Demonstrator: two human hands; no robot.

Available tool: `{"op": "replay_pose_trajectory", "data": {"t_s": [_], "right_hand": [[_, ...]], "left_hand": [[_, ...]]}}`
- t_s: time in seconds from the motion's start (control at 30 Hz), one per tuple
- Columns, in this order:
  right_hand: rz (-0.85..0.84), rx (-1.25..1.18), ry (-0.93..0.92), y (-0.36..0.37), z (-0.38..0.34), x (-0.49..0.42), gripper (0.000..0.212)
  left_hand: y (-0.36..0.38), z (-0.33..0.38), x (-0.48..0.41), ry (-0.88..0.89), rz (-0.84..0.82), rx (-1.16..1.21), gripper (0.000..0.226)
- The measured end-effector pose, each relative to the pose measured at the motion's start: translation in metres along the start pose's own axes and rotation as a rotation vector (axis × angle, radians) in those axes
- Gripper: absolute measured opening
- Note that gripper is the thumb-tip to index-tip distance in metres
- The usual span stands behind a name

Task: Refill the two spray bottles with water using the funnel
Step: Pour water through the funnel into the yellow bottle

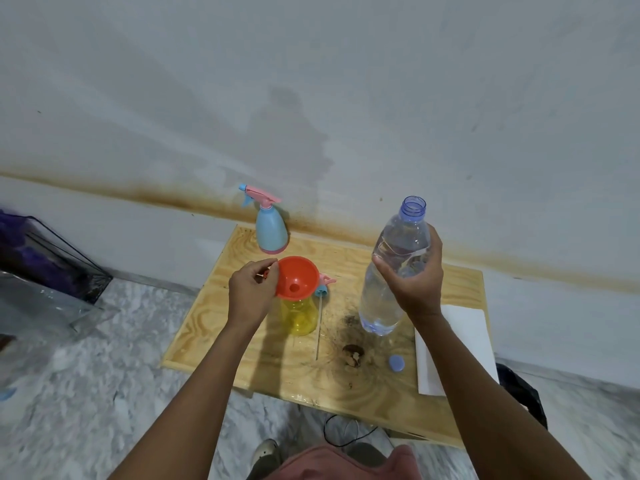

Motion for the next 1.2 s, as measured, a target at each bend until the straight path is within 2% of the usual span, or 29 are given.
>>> {"op": "replay_pose_trajectory", "data": {"t_s": [0.27, 0.63, 0.97, 1.2], "right_hand": [[-0.149, -0.05, -0.071, 0.003, -0.028, 0.012, 0.095], [-0.412, 0.021, 0.016, 0.01, -0.044, 0.035, 0.09], [-0.54, 0.056, 0.101, 0.012, -0.044, 0.051, 0.08], [-0.601, 0.068, 0.127, 0.017, -0.041, 0.055, 0.082]], "left_hand": [[-0.002, 0.001, 0.002, 0.001, -0.025, 0.005, 0.023], [-0.006, 0.002, 0.001, 0.004, -0.096, 0.035, 0.024], [-0.006, 0.0, -0.001, -0.009, -0.135, 0.08, 0.024], [-0.005, -0.001, -0.003, 0.009, -0.133, 0.08, 0.022]]}}
Point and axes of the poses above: each hand's wrist, its own x-axis away from the middle knuckle, its own y-axis out of the palm, z = x × y, the point moved 1 cm from there along -x, towards the middle knuckle, and after that the axes turned 2 degrees about -y, right-handed, at the moved point
